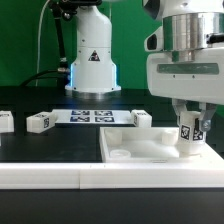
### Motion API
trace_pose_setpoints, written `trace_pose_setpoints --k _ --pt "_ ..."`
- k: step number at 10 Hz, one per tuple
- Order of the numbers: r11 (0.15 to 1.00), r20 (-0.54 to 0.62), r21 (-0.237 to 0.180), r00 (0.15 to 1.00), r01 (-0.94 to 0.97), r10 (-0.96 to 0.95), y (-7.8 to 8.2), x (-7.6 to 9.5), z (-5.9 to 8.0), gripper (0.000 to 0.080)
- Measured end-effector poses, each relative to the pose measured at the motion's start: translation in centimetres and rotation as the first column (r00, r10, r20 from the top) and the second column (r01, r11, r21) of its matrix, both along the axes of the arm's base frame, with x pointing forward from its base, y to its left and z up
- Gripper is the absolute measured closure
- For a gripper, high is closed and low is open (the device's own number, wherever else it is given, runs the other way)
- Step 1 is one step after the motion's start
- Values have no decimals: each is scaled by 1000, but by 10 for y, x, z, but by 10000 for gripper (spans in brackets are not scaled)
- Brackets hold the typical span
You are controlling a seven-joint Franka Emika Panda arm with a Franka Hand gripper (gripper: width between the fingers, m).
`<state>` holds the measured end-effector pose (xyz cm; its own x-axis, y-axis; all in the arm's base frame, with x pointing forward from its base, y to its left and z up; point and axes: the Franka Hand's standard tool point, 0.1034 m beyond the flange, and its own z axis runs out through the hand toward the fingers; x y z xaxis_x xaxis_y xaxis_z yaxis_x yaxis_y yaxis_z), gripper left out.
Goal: Assemble one leg
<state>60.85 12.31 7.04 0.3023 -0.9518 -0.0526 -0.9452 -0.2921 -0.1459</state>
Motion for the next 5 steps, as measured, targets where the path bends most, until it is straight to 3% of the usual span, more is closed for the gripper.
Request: trace_pose_setpoints --k 1,3,5 --pt "1000 0 0 1000 -4 4 1 0 0 506" --pt "995 6 -14 995 -100 100 1 0 0 203" --pt "973 7 -29 974 -228 228 0 0 -1 160"
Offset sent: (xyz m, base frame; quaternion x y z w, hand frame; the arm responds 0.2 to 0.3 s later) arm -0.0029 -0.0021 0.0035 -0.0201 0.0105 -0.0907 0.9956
